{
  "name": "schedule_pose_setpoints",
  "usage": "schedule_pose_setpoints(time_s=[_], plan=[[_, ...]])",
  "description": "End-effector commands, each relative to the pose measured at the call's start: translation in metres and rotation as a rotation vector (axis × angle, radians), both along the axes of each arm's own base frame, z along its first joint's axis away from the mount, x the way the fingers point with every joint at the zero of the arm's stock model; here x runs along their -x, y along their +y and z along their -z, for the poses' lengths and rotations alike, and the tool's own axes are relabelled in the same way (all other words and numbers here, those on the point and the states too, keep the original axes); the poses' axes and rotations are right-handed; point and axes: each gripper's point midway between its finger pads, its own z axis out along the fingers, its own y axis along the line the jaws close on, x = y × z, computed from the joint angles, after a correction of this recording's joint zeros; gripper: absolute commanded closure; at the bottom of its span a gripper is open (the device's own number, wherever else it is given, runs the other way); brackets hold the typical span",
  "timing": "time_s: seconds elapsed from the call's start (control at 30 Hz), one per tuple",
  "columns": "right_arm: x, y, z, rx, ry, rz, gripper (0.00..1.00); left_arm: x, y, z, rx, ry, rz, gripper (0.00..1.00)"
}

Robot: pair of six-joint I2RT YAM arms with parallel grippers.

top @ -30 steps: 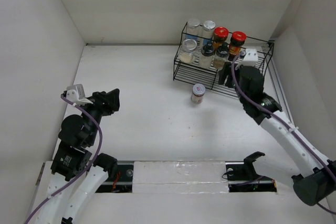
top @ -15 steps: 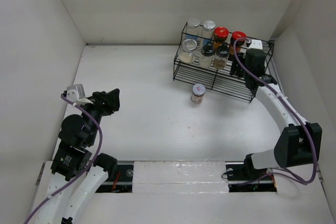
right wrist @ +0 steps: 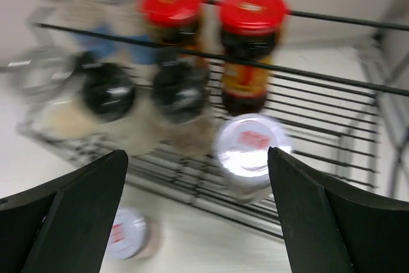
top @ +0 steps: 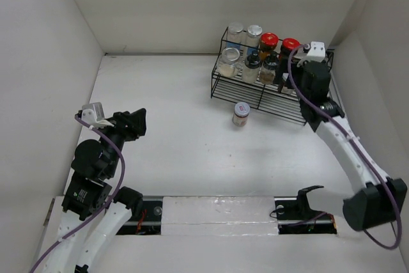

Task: Organize the condiment bottles

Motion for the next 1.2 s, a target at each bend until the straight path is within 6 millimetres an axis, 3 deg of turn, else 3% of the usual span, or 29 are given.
schedule_pose_setpoints(time_s=[0.0,0.07,0.1,0.13,0.2,0.23,0.37,0.57,0.7,0.8,0.83,0.9,0.97,1.03,1.07,1.13,1.17], plan=[[0.033,0.048,-0.022,-0.068,-0.148,-0.133,0.05,-0.003,0.000,-0.009,-0.001,-0.029,-0.001,0.42],[0.050,0.070,-0.005,-0.122,-0.143,-0.197,0.06,-0.002,-0.002,-0.009,-0.001,-0.029,0.008,0.42],[0.056,0.091,0.004,-0.144,-0.146,-0.258,0.06,-0.002,-0.002,-0.009,-0.001,-0.029,0.008,0.42],[0.061,0.099,0.037,-0.135,-0.089,-0.276,0.02,-0.002,-0.002,-0.009,-0.001,-0.029,0.008,0.42],[0.063,0.113,0.064,-0.126,-0.029,-0.300,0.01,-0.005,-0.003,-0.009,-0.002,-0.028,0.008,0.41],[0.057,0.116,0.087,-0.103,0.031,-0.296,0.01,-0.004,-0.006,-0.009,-0.002,-0.028,0.022,0.41],[0.048,0.143,0.127,-0.048,0.132,-0.350,0.01,-0.007,-0.007,-0.004,-0.011,-0.009,0.026,0.41],[0.011,0.155,0.147,-0.010,0.150,-0.324,0.01,-0.007,-0.006,-0.004,-0.011,-0.008,0.017,0.41],[-0.015,0.162,0.176,0.015,0.205,-0.318,0.02,-0.005,-0.003,-0.006,-0.006,-0.018,0.005,0.41],[-0.023,0.169,0.182,0.027,0.210,-0.310,0.20,-0.007,-0.005,-0.004,-0.010,-0.010,0.014,0.41],[-0.023,0.169,0.182,0.027,0.210,-0.310,0.40,-0.007,-0.005,-0.004,-0.010,-0.010,0.014,0.41],[-0.013,0.176,0.176,0.035,0.214,-0.327,0.42,-0.007,-0.003,-0.004,-0.010,-0.010,0.002,0.41],[-0.007,0.176,0.151,0.025,0.178,-0.330,0.50,-0.007,-0.003,-0.004,-0.010,-0.010,0.002,0.41],[0.005,0.173,0.128,0.020,0.157,-0.333,0.51,-0.007,-0.005,-0.004,-0.010,-0.010,0.013,0.41],[0.014,0.167,0.090,-0.013,0.083,-0.335,0.51,-0.007,-0.005,-0.004,-0.010,-0.010,0.013,0.41],[0.028,0.155,0.048,-0.033,0.004,-0.331,0.51,-0.007,-0.005,-0.004,-0.010,-0.010,0.013,0.40],[0.043,0.145,0.007,-0.062,-0.085,-0.335,0.52,-0.007,-0.005,-0.004,-0.010,-0.010,0.013,0.40]])
